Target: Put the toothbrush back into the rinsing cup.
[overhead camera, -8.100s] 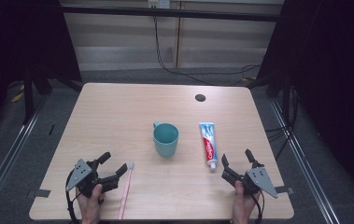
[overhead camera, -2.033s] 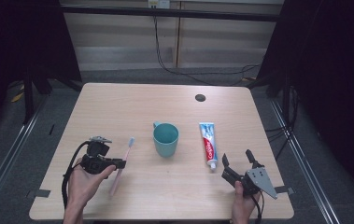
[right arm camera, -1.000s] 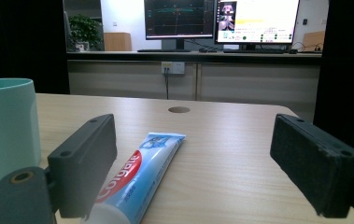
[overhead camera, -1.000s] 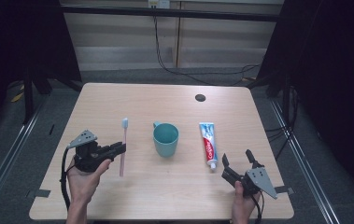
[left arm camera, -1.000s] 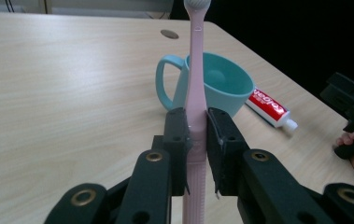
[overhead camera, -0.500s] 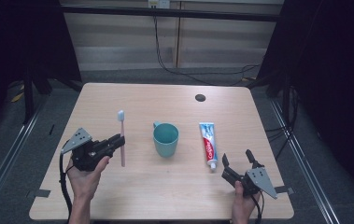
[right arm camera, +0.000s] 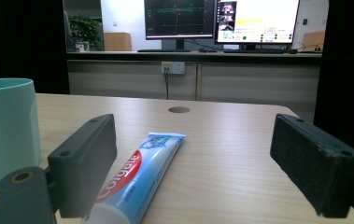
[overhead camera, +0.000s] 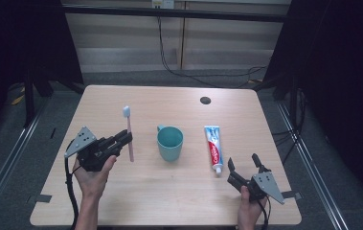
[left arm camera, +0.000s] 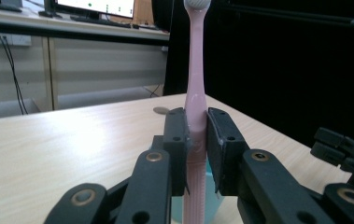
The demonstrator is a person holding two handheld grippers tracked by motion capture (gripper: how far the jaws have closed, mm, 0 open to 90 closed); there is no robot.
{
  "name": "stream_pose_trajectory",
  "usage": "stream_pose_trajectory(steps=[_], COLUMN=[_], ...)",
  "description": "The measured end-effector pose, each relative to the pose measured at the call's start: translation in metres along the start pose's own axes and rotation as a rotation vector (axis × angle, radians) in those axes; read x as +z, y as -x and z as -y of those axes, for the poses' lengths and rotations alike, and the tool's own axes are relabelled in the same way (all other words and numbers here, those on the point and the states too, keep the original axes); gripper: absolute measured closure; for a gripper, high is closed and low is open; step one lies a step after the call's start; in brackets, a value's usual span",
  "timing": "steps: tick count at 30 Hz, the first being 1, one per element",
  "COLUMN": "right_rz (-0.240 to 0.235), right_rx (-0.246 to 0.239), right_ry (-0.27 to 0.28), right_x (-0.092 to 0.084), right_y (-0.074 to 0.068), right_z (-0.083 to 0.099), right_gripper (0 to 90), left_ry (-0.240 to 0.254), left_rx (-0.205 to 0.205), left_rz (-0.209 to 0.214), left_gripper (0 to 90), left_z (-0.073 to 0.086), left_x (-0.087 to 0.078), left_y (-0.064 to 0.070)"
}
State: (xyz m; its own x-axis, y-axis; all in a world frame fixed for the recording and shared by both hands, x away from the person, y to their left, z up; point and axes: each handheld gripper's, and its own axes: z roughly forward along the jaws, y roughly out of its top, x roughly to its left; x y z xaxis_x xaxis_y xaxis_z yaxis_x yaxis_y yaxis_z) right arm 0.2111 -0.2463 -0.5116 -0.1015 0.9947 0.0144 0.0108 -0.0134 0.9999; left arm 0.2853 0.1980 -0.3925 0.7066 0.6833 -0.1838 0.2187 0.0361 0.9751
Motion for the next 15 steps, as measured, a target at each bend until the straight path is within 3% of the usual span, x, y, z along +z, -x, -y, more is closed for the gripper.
stream_pose_trajectory(steps=[7,15], right_rz=[0.000,0.000], right_rx=[0.000,0.000], right_ry=[0.000,0.000], right_x=[0.000,0.000], right_y=[0.000,0.000], right_z=[0.000,0.000], right_gripper=[14.1,14.1], left_ry=[0.027,0.022], left_rx=[0.008,0.020], left_rz=[0.014,0.036], left_gripper=[78.8,78.7], left_z=[-0.010,-0.017], left_x=[0.007,0.016], left_y=[0.002,0.004])
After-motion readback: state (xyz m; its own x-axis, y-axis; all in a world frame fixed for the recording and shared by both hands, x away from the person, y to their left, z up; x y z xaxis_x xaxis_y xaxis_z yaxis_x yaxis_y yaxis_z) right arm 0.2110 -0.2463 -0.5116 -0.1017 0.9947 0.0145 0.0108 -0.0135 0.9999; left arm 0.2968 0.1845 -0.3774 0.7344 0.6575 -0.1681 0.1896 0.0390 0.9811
